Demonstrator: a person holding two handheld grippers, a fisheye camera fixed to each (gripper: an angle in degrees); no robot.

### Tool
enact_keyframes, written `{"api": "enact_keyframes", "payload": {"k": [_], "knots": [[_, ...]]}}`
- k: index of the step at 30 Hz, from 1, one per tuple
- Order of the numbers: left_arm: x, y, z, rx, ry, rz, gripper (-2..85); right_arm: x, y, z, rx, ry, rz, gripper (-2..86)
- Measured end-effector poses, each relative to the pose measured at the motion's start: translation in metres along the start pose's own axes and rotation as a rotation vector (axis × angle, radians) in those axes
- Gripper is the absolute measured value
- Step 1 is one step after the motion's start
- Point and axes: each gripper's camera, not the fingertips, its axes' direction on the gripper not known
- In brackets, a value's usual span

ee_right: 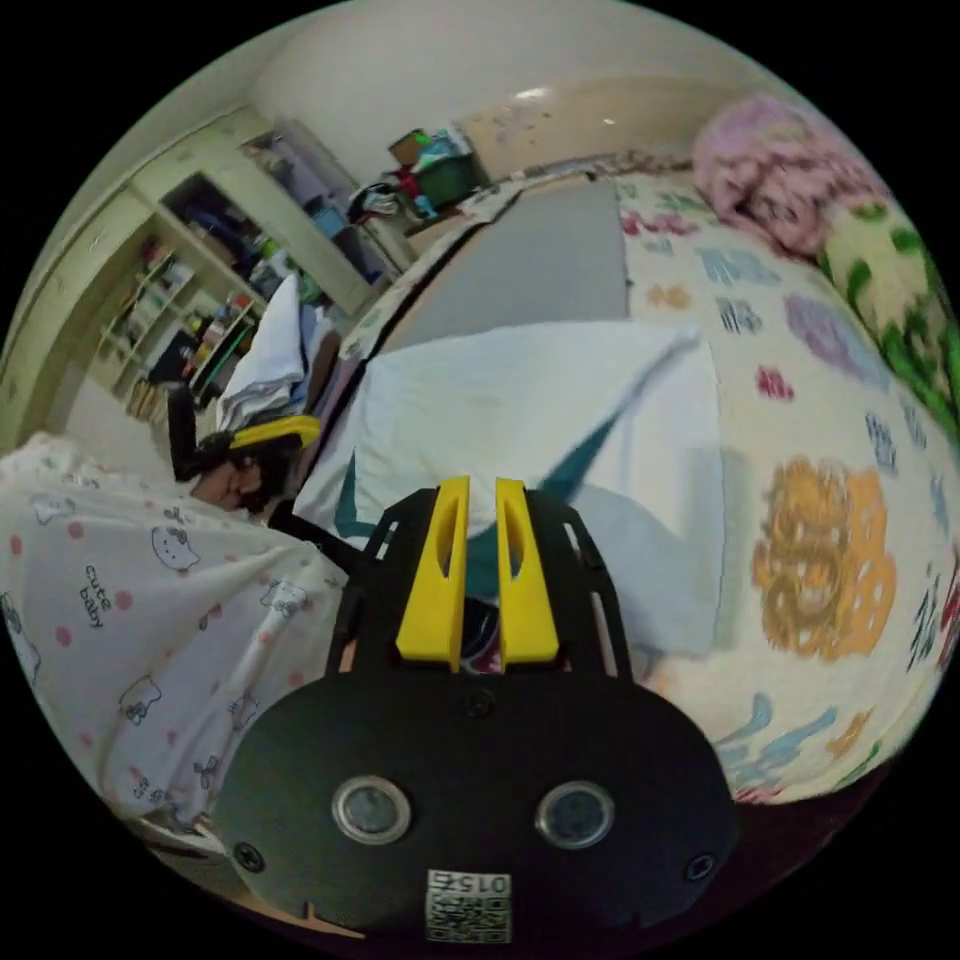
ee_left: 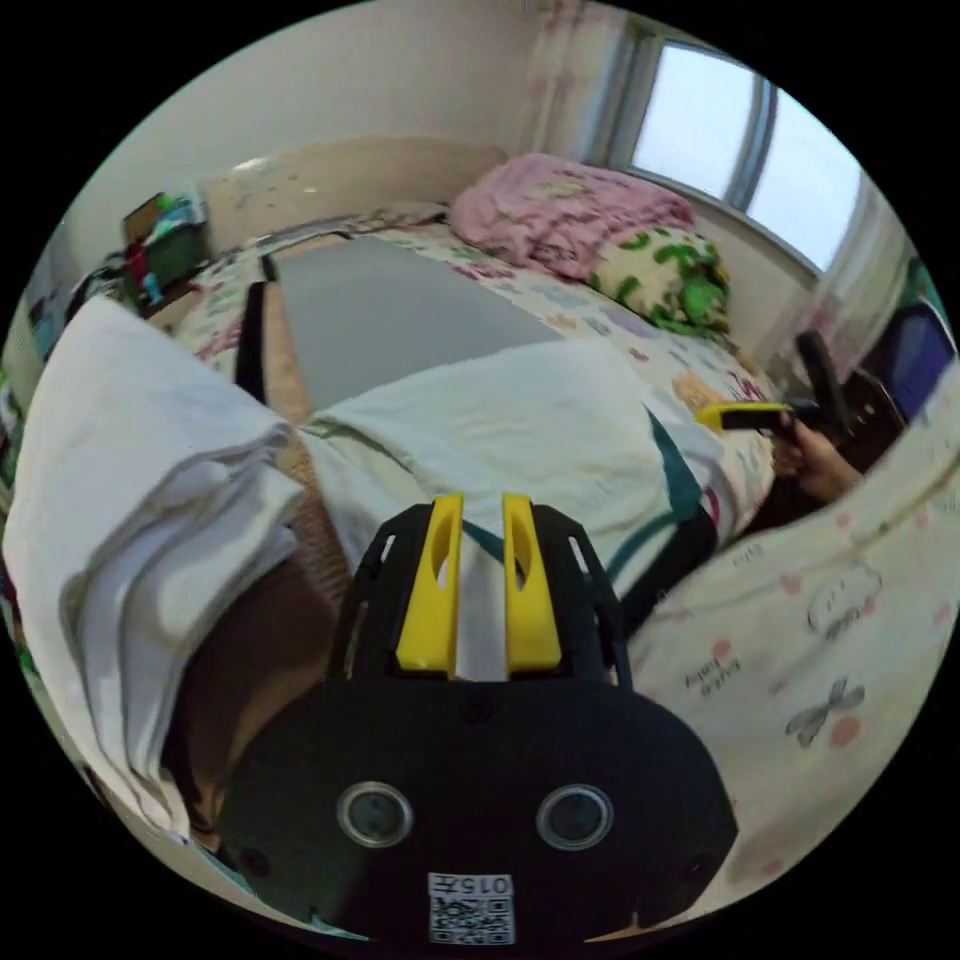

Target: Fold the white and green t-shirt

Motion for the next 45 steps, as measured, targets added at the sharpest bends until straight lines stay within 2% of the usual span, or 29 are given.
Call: {"api": "enact_keyframes", "payload": {"k": [2,4,5,7,10,13,17,19,21,26,32,35,37,39,42,45], "knots": [[-0.027,-0.022,-0.005,0.021,-0.073,-0.148,8.0,-0.023,-0.015,0.008,0.001,-0.087,-0.117,6.9],[-0.053,-0.039,-0.002,0.021,-0.088,-0.306,9.4,-0.054,-0.022,0.035,-0.018,-0.25,-0.222,7.3],[-0.069,-0.048,0.002,0.035,-0.061,-0.394,10.3,-0.063,-0.022,0.045,-0.038,-0.268,-0.25,7.5],[-0.093,-0.058,0.013,0.043,-0.046,-0.517,10.6,-0.097,-0.011,0.091,-0.152,-0.222,-0.358,8.8],[-0.134,-0.063,0.04,-0.056,-0.062,-0.729,10.6,-0.115,0.01,0.132,-0.292,-0.17,-0.433,10.3],[-0.151,-0.069,0.049,-0.093,-0.123,-0.774,9.4,-0.118,0.03,0.15,-0.384,-0.07,-0.538,9.9],[-0.151,-0.095,0.044,-0.081,-0.095,-0.703,4.0,-0.104,0.038,0.165,-0.454,-0.012,-0.519,5.9],[-0.153,-0.103,0.041,-0.1,-0.124,-0.692,1.5,-0.094,0.03,0.162,-0.484,-0.048,-0.472,1.3],[-0.15,-0.112,0.034,-0.066,-0.134,-0.647,0.3,-0.09,0.025,0.152,-0.466,-0.099,-0.47,0.4],[-0.135,-0.147,0.041,-0.145,-0.292,-0.501,0.0,-0.086,0.02,0.159,-0.507,-0.076,-0.5,-0.2],[-0.11,-0.186,0.032,-0.131,-0.305,-0.45,1.0,-0.071,-0.025,0.139,-0.385,-0.108,-0.454,1.8],[-0.085,-0.2,-0.005,-0.025,-0.154,-0.446,2.1,-0.028,-0.046,0.088,-0.207,-0.127,-0.266,4.0],[-0.058,-0.203,-0.037,0.102,-0.065,-0.408,2.6,0.02,-0.047,0.037,-0.026,-0.025,-0.066,5.0],[-0.024,-0.22,-0.054,0.193,-0.019,-0.282,3.1,0.056,-0.041,0.003,0.072,0.086,0.096,5.8],[0.032,-0.283,-0.045,0.185,0.032,-0.042,4.2,0.11,-0.026,-0.035,0.155,0.291,0.318,7.1],[0.087,-0.362,-0.004,0.068,0.196,0.163,5.3,0.15,-0.015,-0.053,0.149,0.435,0.464,8.4]]}}
